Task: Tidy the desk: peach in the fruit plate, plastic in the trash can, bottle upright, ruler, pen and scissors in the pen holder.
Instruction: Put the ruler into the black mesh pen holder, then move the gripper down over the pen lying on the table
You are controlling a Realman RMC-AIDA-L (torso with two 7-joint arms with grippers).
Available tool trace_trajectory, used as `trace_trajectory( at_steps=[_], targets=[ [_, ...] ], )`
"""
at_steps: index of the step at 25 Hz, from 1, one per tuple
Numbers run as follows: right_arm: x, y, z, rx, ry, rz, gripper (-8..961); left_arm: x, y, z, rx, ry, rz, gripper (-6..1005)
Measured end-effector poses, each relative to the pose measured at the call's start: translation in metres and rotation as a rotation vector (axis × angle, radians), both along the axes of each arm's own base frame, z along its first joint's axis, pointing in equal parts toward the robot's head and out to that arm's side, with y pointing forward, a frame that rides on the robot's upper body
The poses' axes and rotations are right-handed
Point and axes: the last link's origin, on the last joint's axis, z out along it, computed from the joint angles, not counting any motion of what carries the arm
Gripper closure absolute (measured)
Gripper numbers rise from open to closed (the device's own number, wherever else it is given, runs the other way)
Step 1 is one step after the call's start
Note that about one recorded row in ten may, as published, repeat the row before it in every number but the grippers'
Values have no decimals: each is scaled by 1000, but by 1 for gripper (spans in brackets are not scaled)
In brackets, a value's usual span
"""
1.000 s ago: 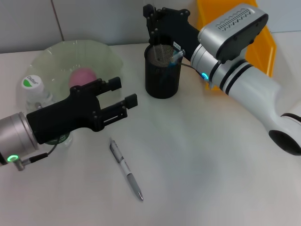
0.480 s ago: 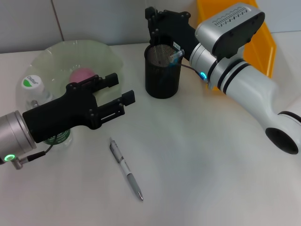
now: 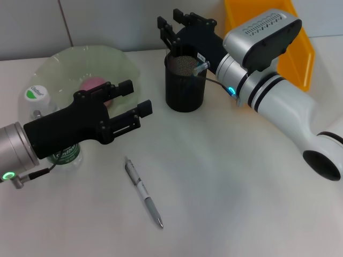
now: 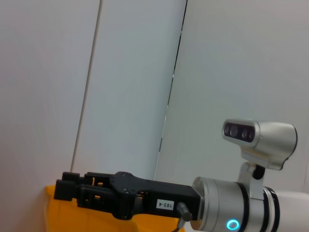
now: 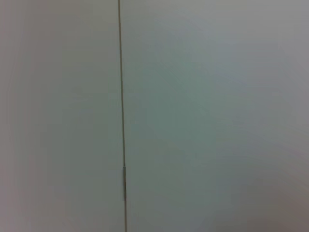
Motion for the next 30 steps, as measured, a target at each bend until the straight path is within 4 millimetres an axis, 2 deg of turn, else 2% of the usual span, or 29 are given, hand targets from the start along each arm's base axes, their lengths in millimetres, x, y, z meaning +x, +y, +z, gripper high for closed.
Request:
trace_trajectory(
  at_steps=[8, 13, 16, 20, 21, 22, 26, 30],
  targets=[
    [6, -9, 8, 32, 74, 21, 538, 2, 1, 3, 8, 5, -16, 332],
    [13, -12, 16, 49, 122, 14, 343, 2, 0, 3, 7, 3, -20, 333],
    [19, -20, 25, 68, 192, 31, 178, 2, 0, 4, 5, 2, -24, 333],
    [33, -37, 45, 57, 327, 83, 178, 1, 0, 5, 8, 6, -26, 333],
    [40, -46, 57, 4, 381, 132, 178, 1, 0, 5, 8, 6, -26, 333],
    [40, -46, 57, 4, 381, 132, 178, 1, 0, 5, 8, 6, -26, 333],
    [60, -72, 80, -189, 424, 212, 179, 1, 0, 5, 8, 7, -25, 333],
    [72, -87, 93, -306, 410, 222, 179, 0, 0, 4, 2, 15, -23, 333]
  ],
)
